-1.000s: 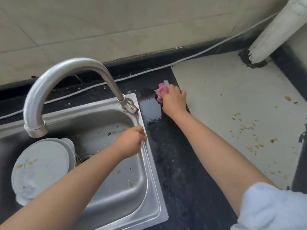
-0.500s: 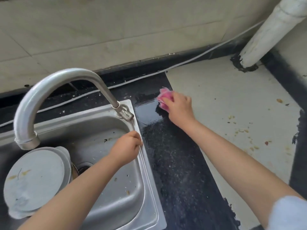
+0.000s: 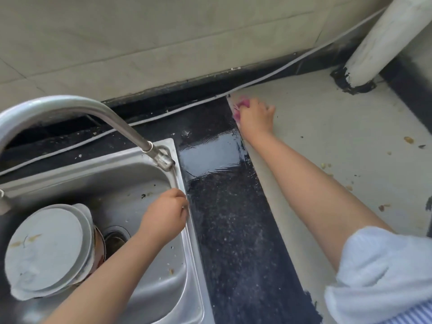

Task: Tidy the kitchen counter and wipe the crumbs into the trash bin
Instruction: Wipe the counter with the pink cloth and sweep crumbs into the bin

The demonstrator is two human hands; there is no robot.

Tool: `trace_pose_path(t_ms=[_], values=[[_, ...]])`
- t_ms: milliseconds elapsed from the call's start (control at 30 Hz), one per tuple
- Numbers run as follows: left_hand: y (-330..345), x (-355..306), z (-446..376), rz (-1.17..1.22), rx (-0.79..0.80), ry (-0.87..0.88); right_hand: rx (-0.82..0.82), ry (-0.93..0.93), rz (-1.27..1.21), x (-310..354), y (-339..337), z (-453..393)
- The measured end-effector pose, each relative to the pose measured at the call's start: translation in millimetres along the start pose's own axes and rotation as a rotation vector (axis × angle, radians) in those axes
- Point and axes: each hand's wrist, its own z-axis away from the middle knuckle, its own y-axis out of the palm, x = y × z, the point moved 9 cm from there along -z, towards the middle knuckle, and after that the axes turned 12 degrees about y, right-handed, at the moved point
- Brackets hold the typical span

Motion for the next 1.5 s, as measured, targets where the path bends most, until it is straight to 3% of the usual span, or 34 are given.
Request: trace_pose_path(t_ms=[167, 233, 333, 500, 667, 900, 1000, 1067, 1167, 1333, 1500], values=[[-17, -26, -12, 0.040, -0.268, 0.050, 0.016, 0.153, -0.014, -92, -19, 27], [-19, -34, -22, 0.049, -0.280, 0.049, -0.008, 0.144, 0.000, -101, -28, 36], [-24, -50, -40, 0.072, -0.277, 0.076, -0.055, 0.007, -0.002, -62, -33, 29], [-24, -55, -60, 0.085, -0.311, -0.019, -0.002, -0.219, 0.015, 24, -10, 22], [-24, -51, -64, 0.082, -0.283, -0.081, 0.039, -0.289, 0.119, 21, -5, 11], [-38, -45, -75, 0.094, -0.315, -0.105, 0.095, 0.021, 0.216, -102, -23, 20], [-43, -55, -86, 0.106, -0.322, -0.069, 0.105, 0.095, 0.134, -132, -28, 34], [-45, -62, -93, 0.089, -0.336, -0.038, 0.056, 0.090, 0.032, -125, -40, 33], [-45, -69, -98, 0.078, -0.359, -0.026, -0.062, -0.082, 0.020, -74, -64, 25], [-32, -69, -101, 0.001, -0.402, 0.041, 0.062, -0.175, 0.175, -2, -21, 6], [-31, -74, -102, -0.078, -0.371, 0.018, 0.077, -0.090, 0.146, -25, -8, -5]])
